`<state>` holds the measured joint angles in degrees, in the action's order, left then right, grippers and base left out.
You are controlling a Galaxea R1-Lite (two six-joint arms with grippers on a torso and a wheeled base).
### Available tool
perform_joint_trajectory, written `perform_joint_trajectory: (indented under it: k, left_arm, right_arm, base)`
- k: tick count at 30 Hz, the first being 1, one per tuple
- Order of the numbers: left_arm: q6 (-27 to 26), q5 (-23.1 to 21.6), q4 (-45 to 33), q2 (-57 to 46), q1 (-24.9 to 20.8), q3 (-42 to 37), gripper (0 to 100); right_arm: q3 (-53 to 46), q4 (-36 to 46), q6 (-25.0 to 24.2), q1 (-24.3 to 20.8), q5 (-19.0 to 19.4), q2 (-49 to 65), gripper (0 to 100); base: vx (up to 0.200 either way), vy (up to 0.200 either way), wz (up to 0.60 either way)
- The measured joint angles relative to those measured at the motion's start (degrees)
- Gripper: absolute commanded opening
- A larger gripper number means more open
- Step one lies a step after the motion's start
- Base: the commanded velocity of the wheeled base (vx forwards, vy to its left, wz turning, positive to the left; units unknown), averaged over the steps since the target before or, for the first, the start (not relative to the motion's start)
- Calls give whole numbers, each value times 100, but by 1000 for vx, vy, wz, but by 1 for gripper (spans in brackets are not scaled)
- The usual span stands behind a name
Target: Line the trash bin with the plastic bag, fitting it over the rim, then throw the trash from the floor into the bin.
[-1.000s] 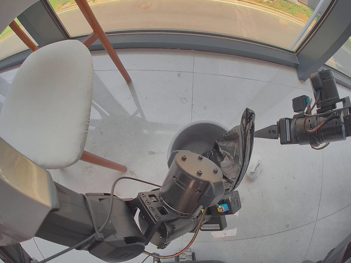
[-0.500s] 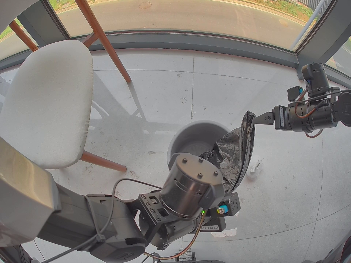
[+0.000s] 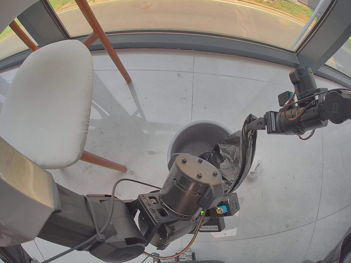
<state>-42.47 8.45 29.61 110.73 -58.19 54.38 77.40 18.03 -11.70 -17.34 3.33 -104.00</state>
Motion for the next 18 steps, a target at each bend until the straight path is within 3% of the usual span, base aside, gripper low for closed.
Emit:
perform_joint_trajectory:
  k: [9, 18]
  left_arm:
    - [24, 310, 57, 0, 44, 49, 0]
    - [429, 514, 649, 5, 190, 88, 0]
  right_arm:
    - [-61, 811, 24, -102, 9, 183, 100]
    - [-286, 873, -39, -394, -2, 223, 100]
  base:
    - [0, 0, 0]
    - [0, 0, 0]
